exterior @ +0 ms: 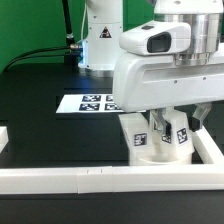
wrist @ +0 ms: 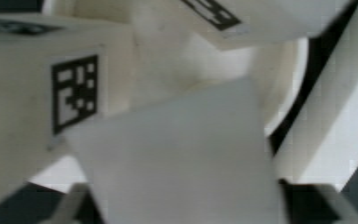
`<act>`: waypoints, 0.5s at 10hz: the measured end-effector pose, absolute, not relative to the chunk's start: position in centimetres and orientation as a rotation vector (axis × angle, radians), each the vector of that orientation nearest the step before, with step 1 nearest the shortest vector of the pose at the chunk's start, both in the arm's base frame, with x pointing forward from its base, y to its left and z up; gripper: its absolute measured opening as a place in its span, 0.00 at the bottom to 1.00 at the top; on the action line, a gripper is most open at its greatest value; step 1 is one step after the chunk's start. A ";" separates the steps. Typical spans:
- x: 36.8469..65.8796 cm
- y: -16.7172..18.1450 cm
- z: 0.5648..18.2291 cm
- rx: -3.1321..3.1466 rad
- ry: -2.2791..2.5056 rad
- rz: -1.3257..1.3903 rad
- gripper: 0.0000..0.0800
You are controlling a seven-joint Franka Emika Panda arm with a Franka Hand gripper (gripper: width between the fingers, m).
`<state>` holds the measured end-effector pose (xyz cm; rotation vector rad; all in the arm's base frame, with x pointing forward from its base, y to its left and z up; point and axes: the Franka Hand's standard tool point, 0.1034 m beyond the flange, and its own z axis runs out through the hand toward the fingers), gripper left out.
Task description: Assemble stool
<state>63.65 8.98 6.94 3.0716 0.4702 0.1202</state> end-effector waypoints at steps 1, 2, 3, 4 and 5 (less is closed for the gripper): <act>63.6 9.0 6.9 3.093 0.334 0.122 0.43; 63.6 9.0 6.9 3.107 0.208 0.124 0.43; 63.6 9.0 6.9 3.114 0.107 0.125 0.43; 63.6 9.0 6.9 3.120 0.000 0.127 0.43; 63.7 8.8 6.9 3.119 -0.176 0.128 0.43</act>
Offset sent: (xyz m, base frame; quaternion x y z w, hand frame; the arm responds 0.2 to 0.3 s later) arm 0.0000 0.0000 0.0000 0.0000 0.0000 0.1296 0.9916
